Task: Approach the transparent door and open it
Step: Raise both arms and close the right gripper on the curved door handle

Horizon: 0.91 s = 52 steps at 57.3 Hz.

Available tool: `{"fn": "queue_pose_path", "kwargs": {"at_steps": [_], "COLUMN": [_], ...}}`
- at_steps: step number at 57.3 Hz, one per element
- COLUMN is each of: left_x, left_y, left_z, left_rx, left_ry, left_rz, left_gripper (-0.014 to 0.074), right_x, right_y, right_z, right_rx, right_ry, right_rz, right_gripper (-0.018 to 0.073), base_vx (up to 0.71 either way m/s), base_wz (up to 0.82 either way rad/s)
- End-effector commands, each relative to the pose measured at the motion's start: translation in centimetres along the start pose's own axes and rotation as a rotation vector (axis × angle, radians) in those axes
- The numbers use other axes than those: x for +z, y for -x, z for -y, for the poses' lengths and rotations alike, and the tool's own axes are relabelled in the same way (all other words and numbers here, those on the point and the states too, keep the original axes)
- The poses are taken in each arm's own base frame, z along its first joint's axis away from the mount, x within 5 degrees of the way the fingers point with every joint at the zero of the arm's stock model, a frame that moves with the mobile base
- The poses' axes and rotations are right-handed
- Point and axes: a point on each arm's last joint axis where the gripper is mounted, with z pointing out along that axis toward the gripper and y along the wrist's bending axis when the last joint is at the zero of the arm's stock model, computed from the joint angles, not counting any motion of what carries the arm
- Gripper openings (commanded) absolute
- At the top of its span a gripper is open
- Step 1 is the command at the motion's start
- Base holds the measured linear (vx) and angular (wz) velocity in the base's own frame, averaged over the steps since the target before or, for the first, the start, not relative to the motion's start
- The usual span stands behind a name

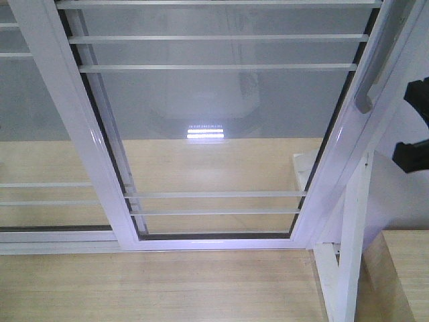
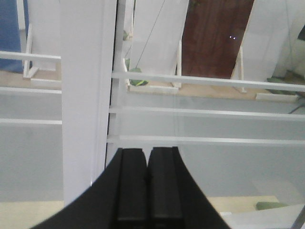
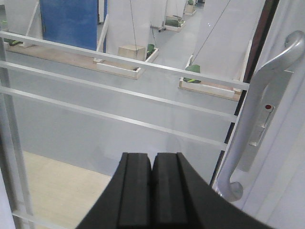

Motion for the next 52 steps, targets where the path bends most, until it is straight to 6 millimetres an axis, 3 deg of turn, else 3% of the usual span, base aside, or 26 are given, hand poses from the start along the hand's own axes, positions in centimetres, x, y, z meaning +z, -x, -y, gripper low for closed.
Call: {"fn": "queue_pose_path", "kwargs": {"at_steps": [1,10,17,23,35,40,45,52], "left_x": [1.2,2.4,2.8,2.8,2.8,2.8,2.8,2.8], "left_y": [2.0,1.6,1.2,1.2,1.2,1.2,1.1,1.1], "left_z": [0.3,0.2,0.2,0.2,0.2,0.2,0.2,0.2], "left_rx": [-0.007,-0.003,0.0,0.0,0.0,0.0,0.0,-0.001], "left_ry": [-0.009,-0.003,0.0,0.0,0.0,0.0,0.0,0.0], "left_rz": [0.096,0.082,0.046,0.046,0.046,0.046,0.045,0.045], "left_gripper": [0.0,0.0027,0.01,0.0199,0.0458,0.0544,0.0589,0.0594], "right_x": [0.9,2.4,2.6,2.6,2.6,2.6,2.6,2.8], "right_y": [1.9,1.1,0.9,0.8,0.9,1.0,1.2,1.0], "right_z": [0.4,0.3,0.3,0.3,0.3,0.4,0.9,3.0], "right_rx": [-0.006,-0.007,-0.007,-0.008,-0.008,-0.009,-0.005,0.012], "right_ry": [-0.027,-0.021,-0.018,-0.017,-0.019,-0.025,-0.054,-0.169], "right_rz": [0.118,0.067,0.046,0.042,0.052,0.062,0.081,0.093], "right_gripper": [0.0,0.0017,0.0079,0.0186,0.0554,0.0653,0.0678,0.0638], "base_vx": [0.0,0.0,0.0,0.0,0.0,0.0,0.0,0.0], "base_wz": [0.0,0.0,0.0,0.0,0.0,0.0,0.0,0.0]}}
